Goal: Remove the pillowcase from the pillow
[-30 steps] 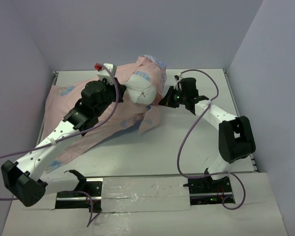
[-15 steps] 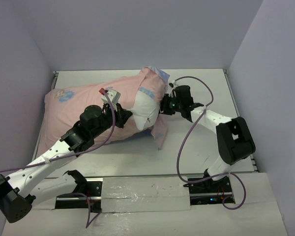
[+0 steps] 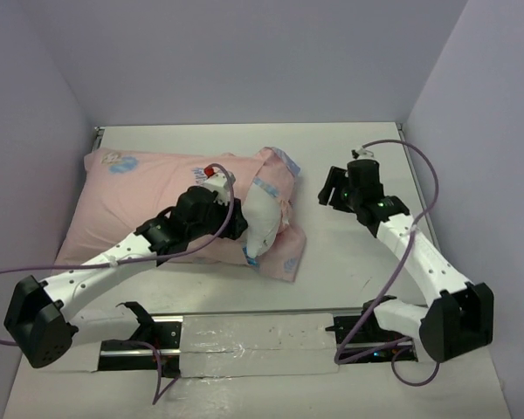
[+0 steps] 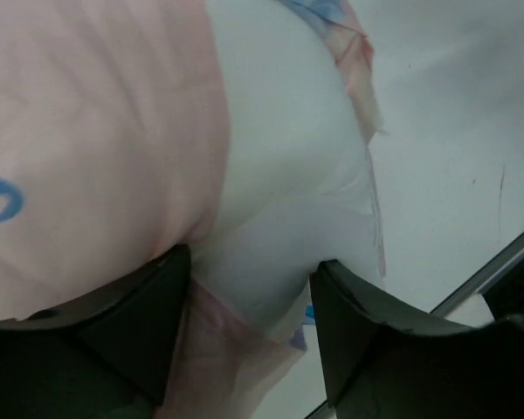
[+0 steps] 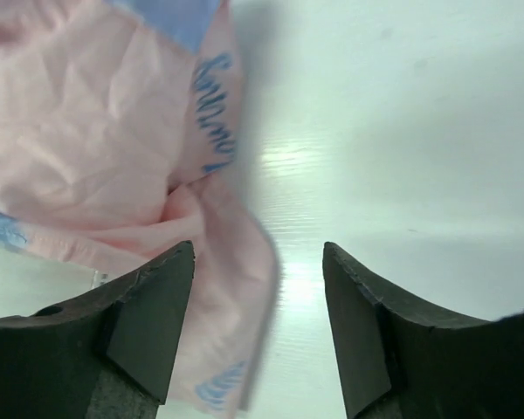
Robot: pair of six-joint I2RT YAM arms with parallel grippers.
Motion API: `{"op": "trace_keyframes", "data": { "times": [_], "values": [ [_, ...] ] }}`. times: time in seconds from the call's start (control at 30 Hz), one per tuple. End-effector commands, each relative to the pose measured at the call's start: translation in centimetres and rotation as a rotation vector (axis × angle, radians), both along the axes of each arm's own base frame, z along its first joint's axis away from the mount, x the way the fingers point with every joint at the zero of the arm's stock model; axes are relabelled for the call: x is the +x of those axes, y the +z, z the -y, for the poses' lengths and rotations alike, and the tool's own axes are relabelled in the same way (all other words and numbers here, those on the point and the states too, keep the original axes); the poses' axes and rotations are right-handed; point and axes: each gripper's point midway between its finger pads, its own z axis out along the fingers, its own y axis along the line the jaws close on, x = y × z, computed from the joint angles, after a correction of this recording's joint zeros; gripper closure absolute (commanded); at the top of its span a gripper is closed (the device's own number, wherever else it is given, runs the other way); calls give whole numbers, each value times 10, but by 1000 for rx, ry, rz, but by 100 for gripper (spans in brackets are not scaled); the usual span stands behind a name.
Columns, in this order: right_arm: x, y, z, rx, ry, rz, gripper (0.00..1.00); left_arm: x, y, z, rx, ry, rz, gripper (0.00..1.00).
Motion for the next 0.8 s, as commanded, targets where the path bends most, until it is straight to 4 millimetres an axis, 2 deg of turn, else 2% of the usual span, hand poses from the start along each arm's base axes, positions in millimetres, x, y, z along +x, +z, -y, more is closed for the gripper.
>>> {"op": "trace_keyframes", "data": {
  "times": [0.0,0.03,0.07,0.13,0.17,0.2,0.23,0.27,0.33,0.47,0.5,0.57,0.6,0.63,0.7,0.77],
  "values": [
    [-13,17,39,-112,-102,28,30,-5,11,4,53,-22,-30,29],
    [-13,21,42,-111,-111,39,29,-7,13,7,59,-33,-43,14],
    [-15,22,46,-105,-125,41,28,-5,25,15,49,-42,-27,2],
    [-15,27,52,-89,-140,51,27,-15,32,29,77,-85,-15,1],
    [-15,26,53,-84,-138,50,27,-10,44,36,87,-73,12,1],
    [-16,27,53,-75,-136,51,27,-19,35,43,143,-101,-4,1],
    [-15,27,52,-70,-133,53,26,-20,50,50,129,-103,31,1],
    [-15,28,50,-66,-128,58,26,-28,52,62,166,-132,31,1],
    [-15,30,48,-50,-117,64,26,-24,51,63,233,-82,62,1],
    [-13,33,42,-31,-90,87,26,-9,36,74,370,-17,63,1],
    [-13,33,42,-33,-89,87,26,-3,29,68,422,27,60,1],
    [-12,32,42,-34,-86,84,26,10,22,69,486,98,60,1],
    [-12,32,41,-35,-81,84,26,11,17,61,530,142,46,1],
    [-12,30,41,-33,-78,81,26,22,17,62,561,197,68,1],
    [-12,29,40,-32,-69,80,25,28,15,62,585,246,74,1],
    [-12,25,41,-38,-67,74,25,36,8,74,589,250,77,1]
  ]
}}
